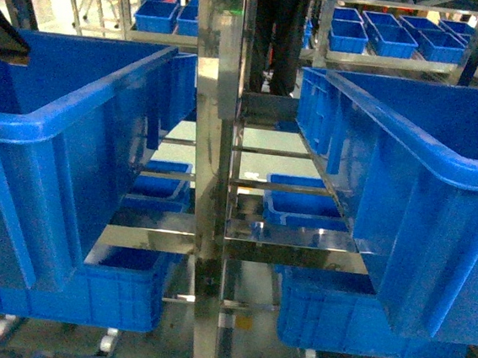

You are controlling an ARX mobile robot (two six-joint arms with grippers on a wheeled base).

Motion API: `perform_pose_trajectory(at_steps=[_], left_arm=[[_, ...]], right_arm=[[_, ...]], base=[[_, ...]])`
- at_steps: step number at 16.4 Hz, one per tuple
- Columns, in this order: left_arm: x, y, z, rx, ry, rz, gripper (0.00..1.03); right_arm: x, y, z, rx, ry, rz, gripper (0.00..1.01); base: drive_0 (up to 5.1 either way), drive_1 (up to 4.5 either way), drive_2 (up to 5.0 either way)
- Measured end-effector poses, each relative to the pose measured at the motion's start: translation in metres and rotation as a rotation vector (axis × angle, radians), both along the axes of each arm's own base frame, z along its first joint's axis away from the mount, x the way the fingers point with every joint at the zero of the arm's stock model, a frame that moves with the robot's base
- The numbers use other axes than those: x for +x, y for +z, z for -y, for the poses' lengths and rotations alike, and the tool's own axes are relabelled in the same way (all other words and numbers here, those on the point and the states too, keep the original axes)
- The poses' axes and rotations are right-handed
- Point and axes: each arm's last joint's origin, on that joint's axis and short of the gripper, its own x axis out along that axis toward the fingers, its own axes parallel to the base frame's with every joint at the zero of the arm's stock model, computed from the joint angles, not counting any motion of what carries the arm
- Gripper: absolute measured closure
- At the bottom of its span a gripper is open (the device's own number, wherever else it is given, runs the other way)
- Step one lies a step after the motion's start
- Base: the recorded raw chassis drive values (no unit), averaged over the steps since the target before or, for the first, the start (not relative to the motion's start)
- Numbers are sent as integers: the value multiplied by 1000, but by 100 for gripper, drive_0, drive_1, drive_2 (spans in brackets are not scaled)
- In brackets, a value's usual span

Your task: Sort and place red and yellow blocks in left bins

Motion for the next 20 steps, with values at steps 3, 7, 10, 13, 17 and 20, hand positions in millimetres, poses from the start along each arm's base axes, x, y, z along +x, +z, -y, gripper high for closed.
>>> perform_pose_trajectory(at_steps=[3,7,10,13,17,20], left_arm=[[-42,55,-8,-110,37,153,5],[-114,148,-16,-269,99,357,5],[-127,163,-1,-292,119,498,5],[-135,158,8,-218,186,655,18],[-151,128,16,-186,230,694,33],[-164,96,24,-180,230,718,49]], right_arm=[[0,0,0,0,0,0,3],[0,0,0,0,0,0,3],[0,0,0,0,0,0,3],[-8,-7,-2,-92,-107,252,19],[-23,-31,-7,-111,-118,338,34],[-31,-55,-9,-120,-118,365,50]], base=[[0,0,0],[0,0,0],[0,0,0],[0,0,0],[0,0,0],[0,0,0]])
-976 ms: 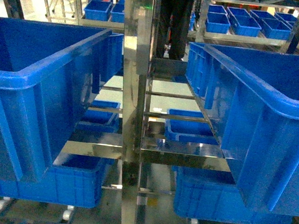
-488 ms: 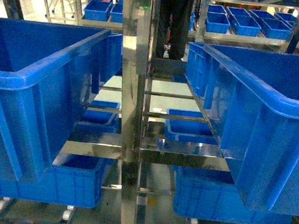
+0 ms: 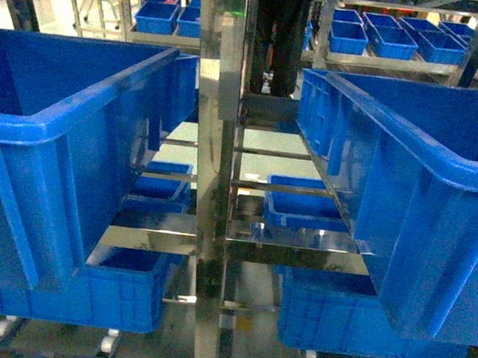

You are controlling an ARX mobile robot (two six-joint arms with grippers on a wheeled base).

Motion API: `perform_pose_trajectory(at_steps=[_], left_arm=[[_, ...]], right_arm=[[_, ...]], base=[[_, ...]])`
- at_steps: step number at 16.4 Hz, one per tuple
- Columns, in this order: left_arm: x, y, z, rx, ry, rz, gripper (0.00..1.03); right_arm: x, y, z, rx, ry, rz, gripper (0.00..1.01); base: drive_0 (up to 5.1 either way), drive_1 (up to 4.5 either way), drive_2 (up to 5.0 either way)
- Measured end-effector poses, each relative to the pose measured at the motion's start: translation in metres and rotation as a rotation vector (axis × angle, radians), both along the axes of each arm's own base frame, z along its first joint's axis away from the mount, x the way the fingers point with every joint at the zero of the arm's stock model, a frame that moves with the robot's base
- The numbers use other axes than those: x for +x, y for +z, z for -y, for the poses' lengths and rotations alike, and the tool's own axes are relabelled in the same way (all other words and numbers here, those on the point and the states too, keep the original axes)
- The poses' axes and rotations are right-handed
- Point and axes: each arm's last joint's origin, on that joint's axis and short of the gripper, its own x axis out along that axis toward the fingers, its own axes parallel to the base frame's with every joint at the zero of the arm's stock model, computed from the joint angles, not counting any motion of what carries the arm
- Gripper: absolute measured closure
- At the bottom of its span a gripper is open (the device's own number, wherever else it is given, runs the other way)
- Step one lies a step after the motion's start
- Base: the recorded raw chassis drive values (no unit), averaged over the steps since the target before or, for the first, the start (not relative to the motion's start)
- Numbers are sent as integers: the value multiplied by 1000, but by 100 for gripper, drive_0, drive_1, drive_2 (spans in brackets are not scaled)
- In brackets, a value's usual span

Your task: Sort and place red and yellow blocks in left bins

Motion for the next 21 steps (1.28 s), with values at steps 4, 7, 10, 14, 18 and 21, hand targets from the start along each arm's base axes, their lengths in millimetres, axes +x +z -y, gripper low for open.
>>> perform_pose_trajectory(at_steps=[4,7,10,14,18,21], left_arm=[[-24,-94,13,-13,3,-77,100],[-41,-126,26,-11,3,-60,101],[-54,-154,28,-9,5,-72,101],[-66,-173,29,-9,3,-71,101],[-75,-186,29,-8,4,-71,101],[-79,-190,29,-8,3,-67,101]], right_arm=[[-23,-58,-12,-9,-3,-31,100],[-37,-85,-11,-8,-9,-47,99],[-48,-100,-11,-7,-9,-37,99],[-59,-113,-11,-7,-9,-37,99],[-66,-121,-11,-8,-9,-36,99],[-70,-128,-11,-8,-9,-30,99]], base=[[0,0,0],[0,0,0],[0,0,0],[0,0,0],[0,0,0],[0,0,0]])
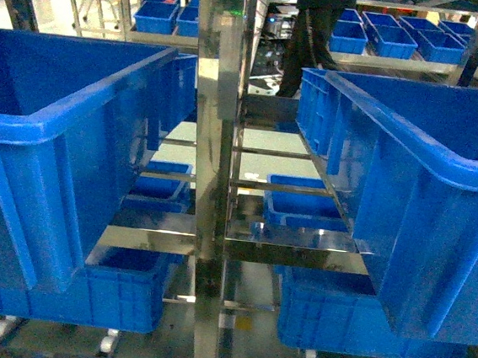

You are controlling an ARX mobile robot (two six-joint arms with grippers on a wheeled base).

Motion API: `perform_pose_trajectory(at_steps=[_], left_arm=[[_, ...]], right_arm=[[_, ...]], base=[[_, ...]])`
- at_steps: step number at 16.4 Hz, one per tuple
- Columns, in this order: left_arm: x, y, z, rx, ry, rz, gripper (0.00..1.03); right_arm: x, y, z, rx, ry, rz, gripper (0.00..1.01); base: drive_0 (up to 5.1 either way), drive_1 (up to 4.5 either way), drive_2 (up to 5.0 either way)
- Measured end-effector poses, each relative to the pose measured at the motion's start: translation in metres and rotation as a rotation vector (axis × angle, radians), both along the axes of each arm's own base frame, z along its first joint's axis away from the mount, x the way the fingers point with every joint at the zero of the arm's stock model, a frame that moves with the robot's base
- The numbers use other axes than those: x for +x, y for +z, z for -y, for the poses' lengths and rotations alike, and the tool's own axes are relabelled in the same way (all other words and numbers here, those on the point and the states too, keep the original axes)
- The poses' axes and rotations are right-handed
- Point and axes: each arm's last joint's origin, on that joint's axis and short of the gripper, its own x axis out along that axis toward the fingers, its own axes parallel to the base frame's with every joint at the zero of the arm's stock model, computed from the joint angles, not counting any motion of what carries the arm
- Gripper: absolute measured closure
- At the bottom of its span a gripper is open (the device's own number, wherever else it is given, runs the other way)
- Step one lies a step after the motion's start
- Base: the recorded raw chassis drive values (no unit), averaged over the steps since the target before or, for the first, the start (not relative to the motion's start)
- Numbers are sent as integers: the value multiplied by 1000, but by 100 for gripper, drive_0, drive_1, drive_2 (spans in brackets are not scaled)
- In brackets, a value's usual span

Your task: Sort and place red and yellow blocks in left bins

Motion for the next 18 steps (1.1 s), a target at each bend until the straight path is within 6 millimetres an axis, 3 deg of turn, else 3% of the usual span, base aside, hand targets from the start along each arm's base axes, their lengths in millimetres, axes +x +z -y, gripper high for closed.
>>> perform_pose_trajectory(at_steps=[7,9,17,18], left_arm=[[-14,-14,0,3,-7,-41,101],[-17,-9,0,3,1,7,101],[-17,-11,0,4,0,0,4],[-17,-11,0,6,0,0,5]], right_arm=[[-15,-1,0,0,2,11,99],[-15,-2,0,-1,3,2,99],[-15,-3,0,0,0,-3,1],[-15,-3,0,0,0,-3,4]], base=[[0,0,0],[0,0,0],[0,0,0],[0,0,0]])
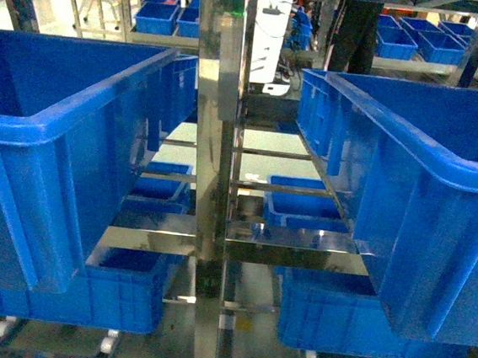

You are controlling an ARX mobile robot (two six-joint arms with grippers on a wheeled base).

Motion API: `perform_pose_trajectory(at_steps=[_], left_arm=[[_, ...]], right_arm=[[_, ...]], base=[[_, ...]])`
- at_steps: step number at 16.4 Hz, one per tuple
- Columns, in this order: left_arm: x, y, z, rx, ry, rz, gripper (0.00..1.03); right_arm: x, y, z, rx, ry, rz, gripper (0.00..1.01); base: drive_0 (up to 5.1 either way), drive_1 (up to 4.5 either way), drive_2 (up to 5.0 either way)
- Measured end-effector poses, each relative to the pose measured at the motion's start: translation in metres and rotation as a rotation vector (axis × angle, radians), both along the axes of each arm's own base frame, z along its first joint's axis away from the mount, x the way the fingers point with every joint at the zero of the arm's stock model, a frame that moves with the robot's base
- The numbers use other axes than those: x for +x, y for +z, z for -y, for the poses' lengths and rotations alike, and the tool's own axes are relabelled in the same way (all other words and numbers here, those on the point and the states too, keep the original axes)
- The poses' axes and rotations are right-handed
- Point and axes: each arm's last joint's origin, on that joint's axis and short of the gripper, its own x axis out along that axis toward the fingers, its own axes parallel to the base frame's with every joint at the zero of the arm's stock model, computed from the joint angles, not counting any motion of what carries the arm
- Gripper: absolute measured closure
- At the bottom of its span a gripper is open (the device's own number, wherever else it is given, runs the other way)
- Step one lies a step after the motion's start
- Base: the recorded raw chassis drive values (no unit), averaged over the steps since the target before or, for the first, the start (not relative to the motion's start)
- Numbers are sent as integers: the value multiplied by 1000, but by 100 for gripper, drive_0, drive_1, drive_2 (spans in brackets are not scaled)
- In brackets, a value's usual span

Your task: Sort and place red and yellow blocks in left bins

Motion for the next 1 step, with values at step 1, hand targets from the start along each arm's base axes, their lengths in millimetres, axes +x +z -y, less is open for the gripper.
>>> perform_pose_trajectory(at_steps=[1], left_arm=[[0,0,0,0,0,0,5]], right_arm=[[0,0,0,0,0,0,3]], base=[[0,0,0]])
